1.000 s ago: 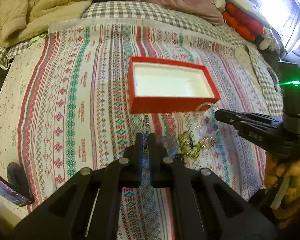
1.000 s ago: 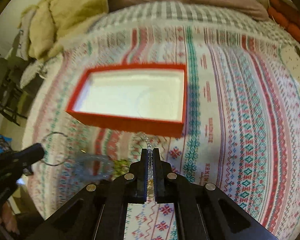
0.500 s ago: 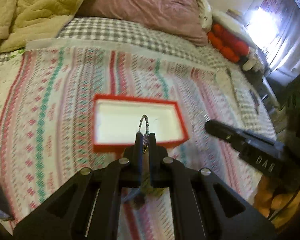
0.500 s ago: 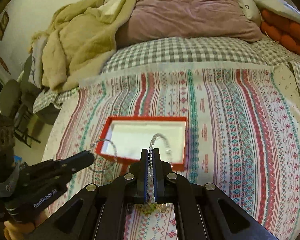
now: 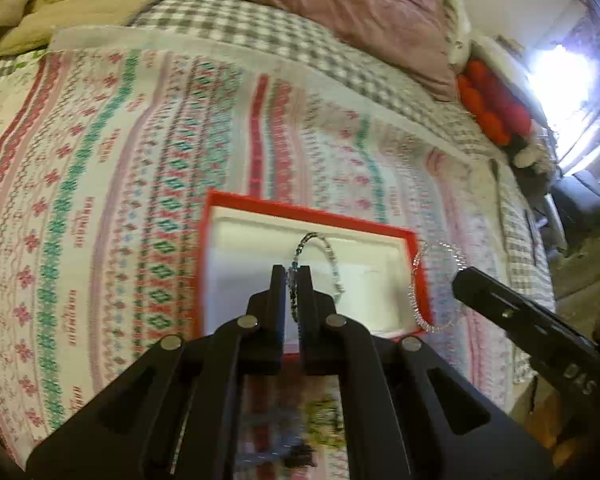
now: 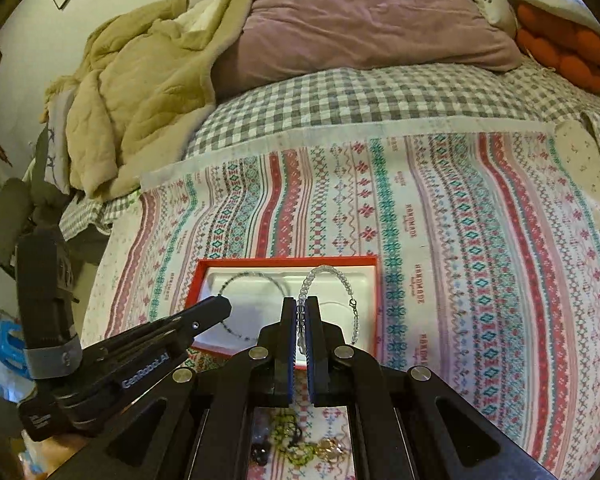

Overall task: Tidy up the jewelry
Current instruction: 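Carry both bracelets into the red box and open both tools, then withdraw both open tools from the red box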

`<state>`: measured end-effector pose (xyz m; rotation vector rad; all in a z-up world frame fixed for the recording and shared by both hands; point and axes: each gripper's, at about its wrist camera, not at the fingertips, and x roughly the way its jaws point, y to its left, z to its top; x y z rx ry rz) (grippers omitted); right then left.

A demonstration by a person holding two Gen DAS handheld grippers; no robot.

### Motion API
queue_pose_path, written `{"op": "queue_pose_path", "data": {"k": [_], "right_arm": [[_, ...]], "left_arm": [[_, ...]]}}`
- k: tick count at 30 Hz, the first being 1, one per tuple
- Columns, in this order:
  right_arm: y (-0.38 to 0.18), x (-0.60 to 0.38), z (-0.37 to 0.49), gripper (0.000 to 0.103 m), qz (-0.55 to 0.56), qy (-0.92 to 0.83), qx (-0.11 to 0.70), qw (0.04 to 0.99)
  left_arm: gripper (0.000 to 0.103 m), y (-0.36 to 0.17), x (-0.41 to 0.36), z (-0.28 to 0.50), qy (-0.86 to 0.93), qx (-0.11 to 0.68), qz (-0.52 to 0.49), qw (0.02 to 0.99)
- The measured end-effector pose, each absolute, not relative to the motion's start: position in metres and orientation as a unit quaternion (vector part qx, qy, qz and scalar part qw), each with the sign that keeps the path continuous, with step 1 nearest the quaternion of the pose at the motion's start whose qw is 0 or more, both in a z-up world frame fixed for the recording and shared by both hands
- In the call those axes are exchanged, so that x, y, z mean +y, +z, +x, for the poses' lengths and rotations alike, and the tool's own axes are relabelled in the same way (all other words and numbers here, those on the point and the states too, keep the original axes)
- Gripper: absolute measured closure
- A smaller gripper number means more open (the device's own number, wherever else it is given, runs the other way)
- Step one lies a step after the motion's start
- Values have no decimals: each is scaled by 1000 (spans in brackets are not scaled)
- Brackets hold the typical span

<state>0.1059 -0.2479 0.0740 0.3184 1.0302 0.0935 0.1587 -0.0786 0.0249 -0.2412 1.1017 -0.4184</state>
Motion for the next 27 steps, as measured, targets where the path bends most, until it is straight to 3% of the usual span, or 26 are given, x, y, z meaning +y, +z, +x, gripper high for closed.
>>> {"op": "queue_pose_path", "data": {"k": [19,22,24,27], "right_arm": [[37,-261,122,95,117,4,528,841],[42,-262,121,88,116,9,527,842],[47,-262,119,88,111,9,524,844],[53,-262,113,88,109,13,523,845]], "left_arm": [[96,23,-79,155,-163,503,-47,848],[84,30,-78,151,-170,498,-45,849],[78,36,-78,146,-173,493,-41,852],[61,45,-77,138,-179,484,-36,856]]}}
